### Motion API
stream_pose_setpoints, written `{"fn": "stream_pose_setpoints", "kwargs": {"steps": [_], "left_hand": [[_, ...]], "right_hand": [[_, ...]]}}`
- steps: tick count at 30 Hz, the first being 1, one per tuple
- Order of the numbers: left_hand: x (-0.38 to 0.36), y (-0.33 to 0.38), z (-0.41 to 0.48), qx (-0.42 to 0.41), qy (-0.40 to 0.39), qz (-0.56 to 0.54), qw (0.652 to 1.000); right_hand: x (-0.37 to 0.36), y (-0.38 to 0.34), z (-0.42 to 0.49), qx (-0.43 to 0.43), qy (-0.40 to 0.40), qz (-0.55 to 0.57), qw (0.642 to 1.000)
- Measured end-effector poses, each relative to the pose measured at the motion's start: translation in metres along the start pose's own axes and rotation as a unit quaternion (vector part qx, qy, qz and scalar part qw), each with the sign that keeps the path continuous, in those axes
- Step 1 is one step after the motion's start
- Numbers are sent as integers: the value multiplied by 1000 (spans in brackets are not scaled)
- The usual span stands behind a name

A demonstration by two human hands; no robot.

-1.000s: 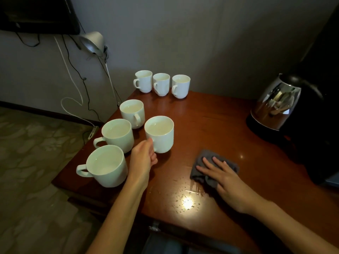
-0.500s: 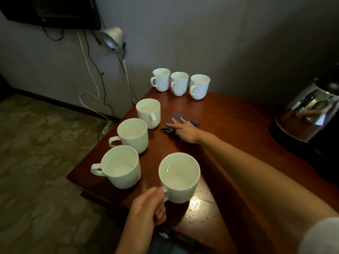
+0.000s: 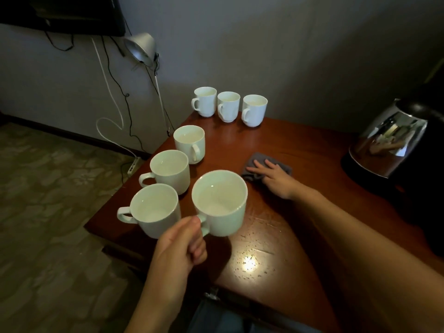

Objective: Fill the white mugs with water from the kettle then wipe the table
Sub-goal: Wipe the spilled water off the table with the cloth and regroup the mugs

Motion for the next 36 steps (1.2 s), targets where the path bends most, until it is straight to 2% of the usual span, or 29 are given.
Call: {"fn": "stream_pose_setpoints", "kwargs": {"steps": [4,7,10,13,18,21,23,26,30,34,36], "left_hand": [[-10,29,5,-52,8,-6,999],[-17,46,14,-78,-2,-6,997],[-20,59,25,-88,-18,-4,996],[-26,76,35,-99,-35,-2,994],[-28,105,48,-121,-43,-11,992],[-26,118,52,-125,-45,-22,991],[-24,124,55,-125,-44,-33,991],[-20,127,57,-126,-39,-39,990],[-19,123,59,-126,-34,-35,991],[-23,114,65,-125,-37,-29,991],[-31,109,68,-124,-37,-32,991]], "right_hand": [[-53,-68,5,60,-29,36,997],[-72,-110,-68,167,-12,24,986],[-81,-100,-156,230,-27,11,973],[-63,-49,-185,172,-43,26,984],[-18,21,-112,9,13,17,1000],[-7,24,-41,-77,7,-5,997],[-10,6,-7,-100,-2,-18,995],[-24,-44,16,-56,-17,-33,998],[-53,-103,-19,85,-59,-49,993],[-70,-100,-114,182,-65,-32,981],[-68,-78,-161,192,-56,-25,979]]}}
Point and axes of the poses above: each hand's wrist, its own z-axis towards the middle knuckle, its own x-axis out of the back of the hand, y = z × x, the point moved 10 cm from there along z, towards the middle knuckle, and after that the axes turned 4 degrees about -x, right-handed, at the moved point
